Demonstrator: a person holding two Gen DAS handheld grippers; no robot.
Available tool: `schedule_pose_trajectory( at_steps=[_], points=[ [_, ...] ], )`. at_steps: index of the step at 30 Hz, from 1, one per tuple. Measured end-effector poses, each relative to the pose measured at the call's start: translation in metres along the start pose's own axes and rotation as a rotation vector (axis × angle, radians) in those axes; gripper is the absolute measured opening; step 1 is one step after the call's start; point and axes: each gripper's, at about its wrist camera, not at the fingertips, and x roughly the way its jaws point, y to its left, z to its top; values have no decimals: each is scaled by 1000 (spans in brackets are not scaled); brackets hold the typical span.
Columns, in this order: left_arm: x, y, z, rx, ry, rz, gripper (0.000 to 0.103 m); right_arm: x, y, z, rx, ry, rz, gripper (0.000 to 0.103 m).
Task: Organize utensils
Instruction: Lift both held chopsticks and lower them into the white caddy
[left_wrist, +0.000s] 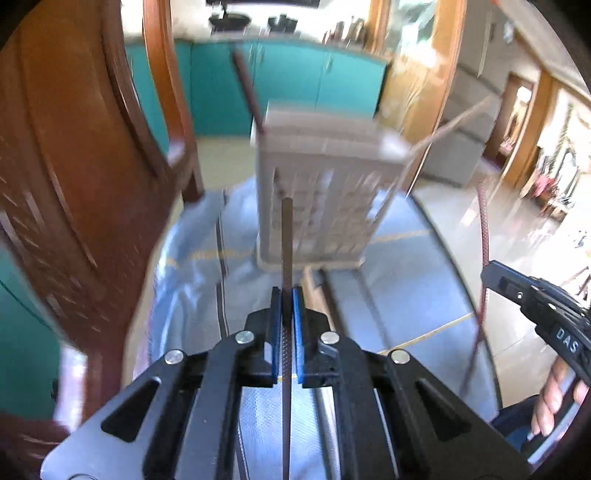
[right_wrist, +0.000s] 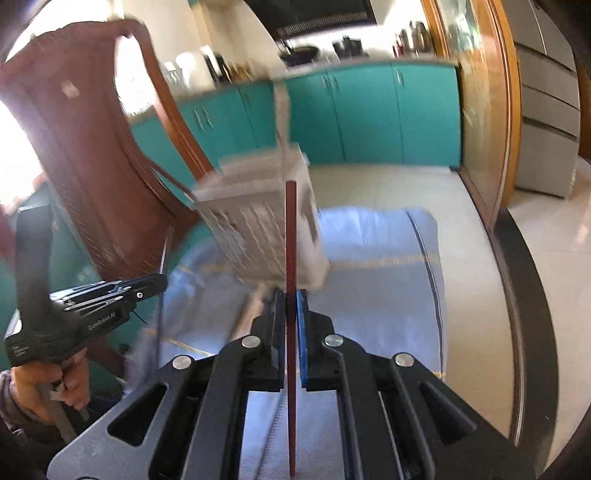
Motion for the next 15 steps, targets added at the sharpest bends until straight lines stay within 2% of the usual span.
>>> schedule_pose_trajectory(
  at_steps=[5,8,11,15],
  points=[
    [-63,-3,23,17,-153,-63,7,-46,10,25,-18,-113,70,6],
    [-99,-5,52,17,-267,-84,7,-67,17,61,-9,-203,132,6],
    [-120,-2,91,1,-358,-99,7,-72,20,101,15,-266,170,6],
    [-128,2,132,-62,-462,-93,7,-60,23,142,52,-335,161,6]
  ],
)
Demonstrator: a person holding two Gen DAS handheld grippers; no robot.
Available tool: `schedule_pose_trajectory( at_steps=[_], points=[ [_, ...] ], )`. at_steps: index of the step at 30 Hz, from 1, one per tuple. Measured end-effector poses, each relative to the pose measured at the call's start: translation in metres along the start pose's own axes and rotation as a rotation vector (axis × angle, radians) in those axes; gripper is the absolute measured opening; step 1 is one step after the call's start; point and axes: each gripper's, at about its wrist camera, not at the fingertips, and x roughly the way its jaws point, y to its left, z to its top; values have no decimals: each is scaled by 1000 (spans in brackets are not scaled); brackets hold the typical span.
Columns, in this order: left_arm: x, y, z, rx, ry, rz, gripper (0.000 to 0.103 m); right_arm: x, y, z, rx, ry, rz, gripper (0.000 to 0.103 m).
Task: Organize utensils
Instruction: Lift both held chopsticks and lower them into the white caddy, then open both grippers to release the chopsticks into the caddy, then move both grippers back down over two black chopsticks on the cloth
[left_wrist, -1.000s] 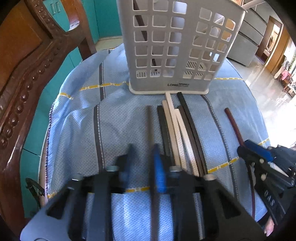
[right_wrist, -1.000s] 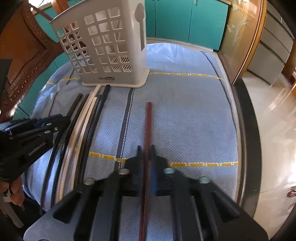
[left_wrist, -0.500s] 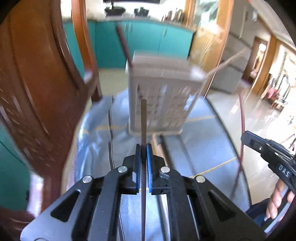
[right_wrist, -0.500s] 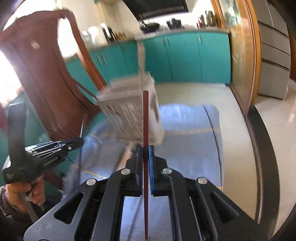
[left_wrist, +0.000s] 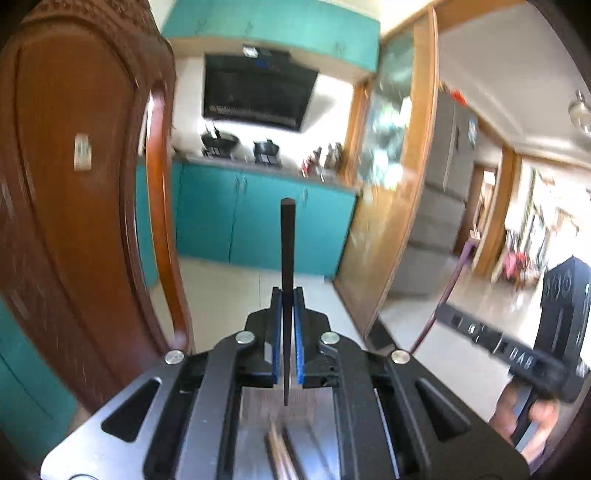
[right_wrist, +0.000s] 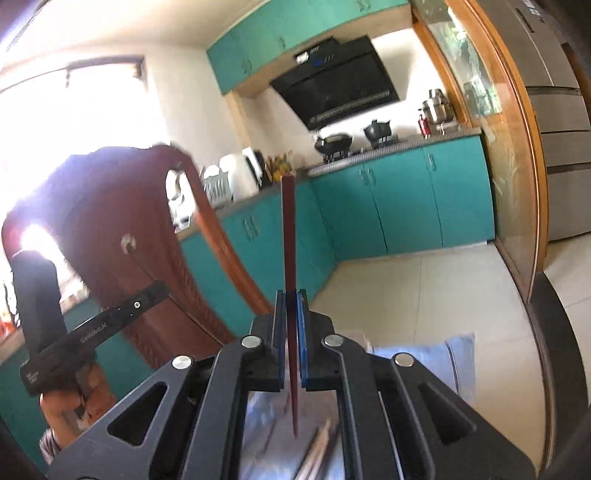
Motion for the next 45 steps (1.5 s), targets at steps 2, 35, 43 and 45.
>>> schedule_pose_trajectory(
  at_steps=[2,35,43,45],
  points=[
    [10,5,10,-29,-49,39,7,9,-5,5,31,-44,-22,6],
    [40,3,-87,65,39,177,33,6,4,-110,-211,62,25,19],
    [71,22,-153,-16,350,121,36,124,-31,-235,-137,683,-154,19],
    [87,24,-171,-51,469,103,36,133,-35,-243,-121,720,-178,19]
  ],
)
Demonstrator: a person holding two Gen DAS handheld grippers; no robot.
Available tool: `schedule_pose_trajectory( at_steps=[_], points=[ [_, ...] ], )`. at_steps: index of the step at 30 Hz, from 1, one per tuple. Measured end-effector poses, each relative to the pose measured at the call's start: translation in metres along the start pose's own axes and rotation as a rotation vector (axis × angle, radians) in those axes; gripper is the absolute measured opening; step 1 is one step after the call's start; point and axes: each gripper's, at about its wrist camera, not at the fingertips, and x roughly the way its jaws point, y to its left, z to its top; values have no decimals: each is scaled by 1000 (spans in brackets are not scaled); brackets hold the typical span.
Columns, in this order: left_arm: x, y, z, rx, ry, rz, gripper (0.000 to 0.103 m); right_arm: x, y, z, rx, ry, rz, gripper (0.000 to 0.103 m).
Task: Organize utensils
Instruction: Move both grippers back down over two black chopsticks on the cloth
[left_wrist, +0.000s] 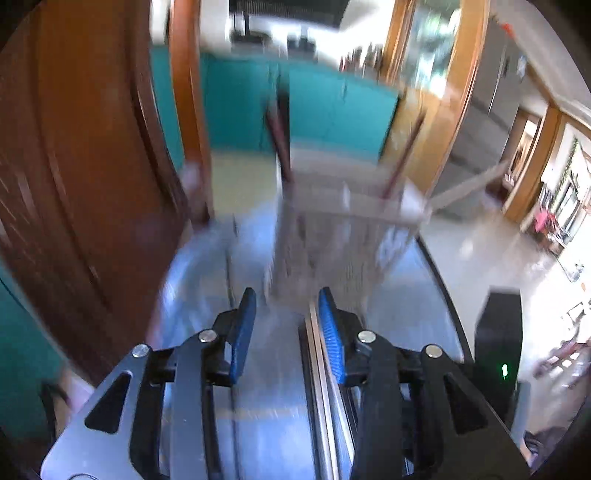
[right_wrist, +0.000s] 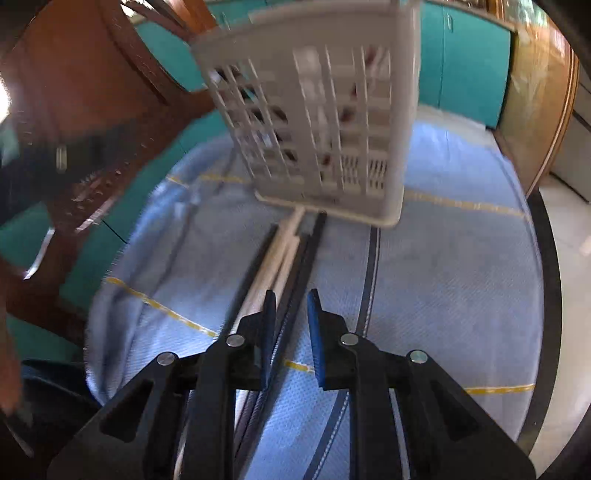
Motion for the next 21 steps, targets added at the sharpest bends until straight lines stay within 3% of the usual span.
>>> schedule_pose_trajectory(
  at_steps=[1,3,9,17,21],
  points=[
    [12,2,-5,-22,63,-27,36,5,-1,-1,7,16,-8,19],
    [24,3,-10,-31,116,-35,36,11,-4,0,31,34,-11,19],
    [37,6,-19,-6,181,45,43,14,-13,1,37,59,23,18],
    [55,-1,-29,48,244,76,47,5,-28,-4,0,152,-56,16],
    [66,-12,-40,113,288,60,47,-12,-40,-5,60,97,-40,18]
  ],
)
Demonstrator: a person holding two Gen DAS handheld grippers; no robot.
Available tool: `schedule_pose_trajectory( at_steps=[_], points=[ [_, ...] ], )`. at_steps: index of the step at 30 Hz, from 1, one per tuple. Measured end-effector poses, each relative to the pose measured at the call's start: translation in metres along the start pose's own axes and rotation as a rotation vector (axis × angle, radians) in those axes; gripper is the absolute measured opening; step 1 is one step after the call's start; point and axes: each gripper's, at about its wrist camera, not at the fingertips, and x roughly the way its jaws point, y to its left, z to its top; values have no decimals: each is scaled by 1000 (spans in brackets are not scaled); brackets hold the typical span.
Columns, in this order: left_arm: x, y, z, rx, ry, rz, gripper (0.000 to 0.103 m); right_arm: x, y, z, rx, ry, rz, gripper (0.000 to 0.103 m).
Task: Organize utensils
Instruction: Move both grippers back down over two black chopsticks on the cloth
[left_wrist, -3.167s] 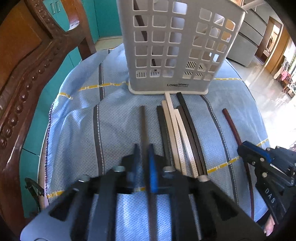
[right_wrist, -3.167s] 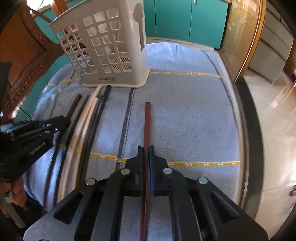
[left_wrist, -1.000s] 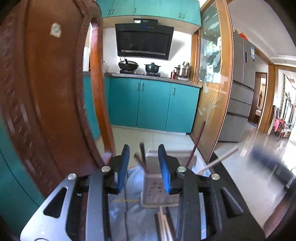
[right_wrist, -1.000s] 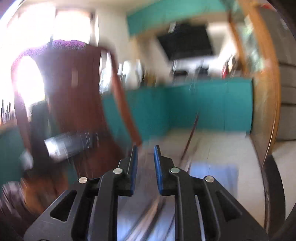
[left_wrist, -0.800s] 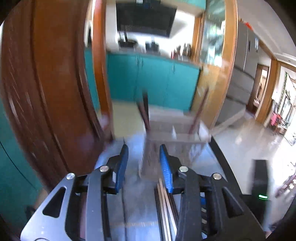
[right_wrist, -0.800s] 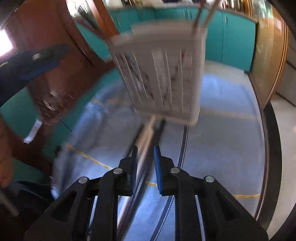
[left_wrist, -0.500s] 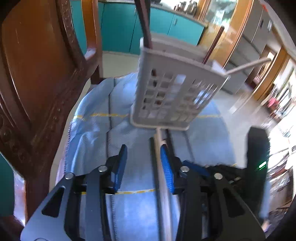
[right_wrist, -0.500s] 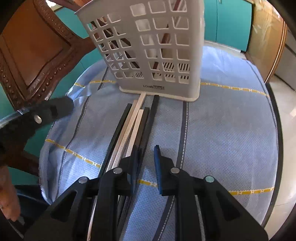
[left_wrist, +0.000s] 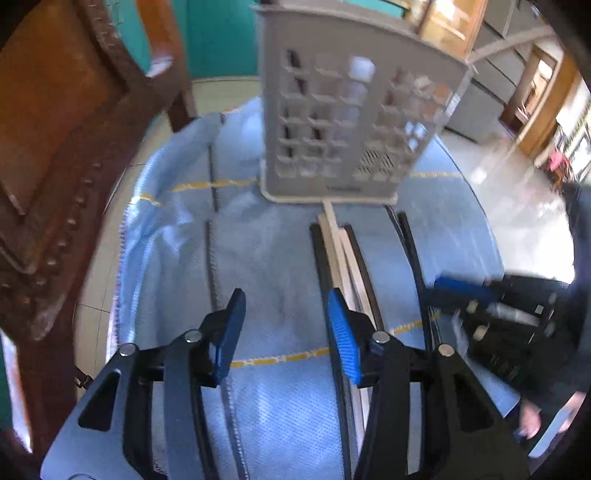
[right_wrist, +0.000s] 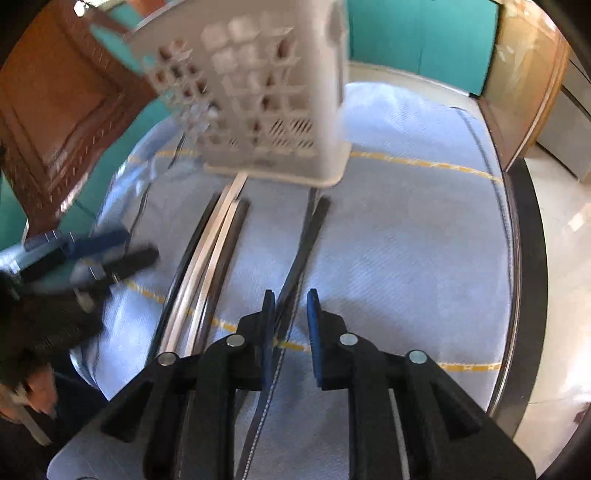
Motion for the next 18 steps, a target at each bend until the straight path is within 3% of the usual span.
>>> schedule_pose_trajectory(
  at_steps=[5,10,14,18],
  points=[
    [19,-16,-11,56,52,34,47,-1,4,1,0,-6,1,19],
    [26,-11,-10,31,58,49,47,7,9,1,-2,8,-27,19],
    [27,-12,-11,39,58,60,47,15,14,2,-12,-7,-60,29],
    [35,-18,-6,38,43,73,48,18,20,4,-39,-26,-94,27]
  ],
)
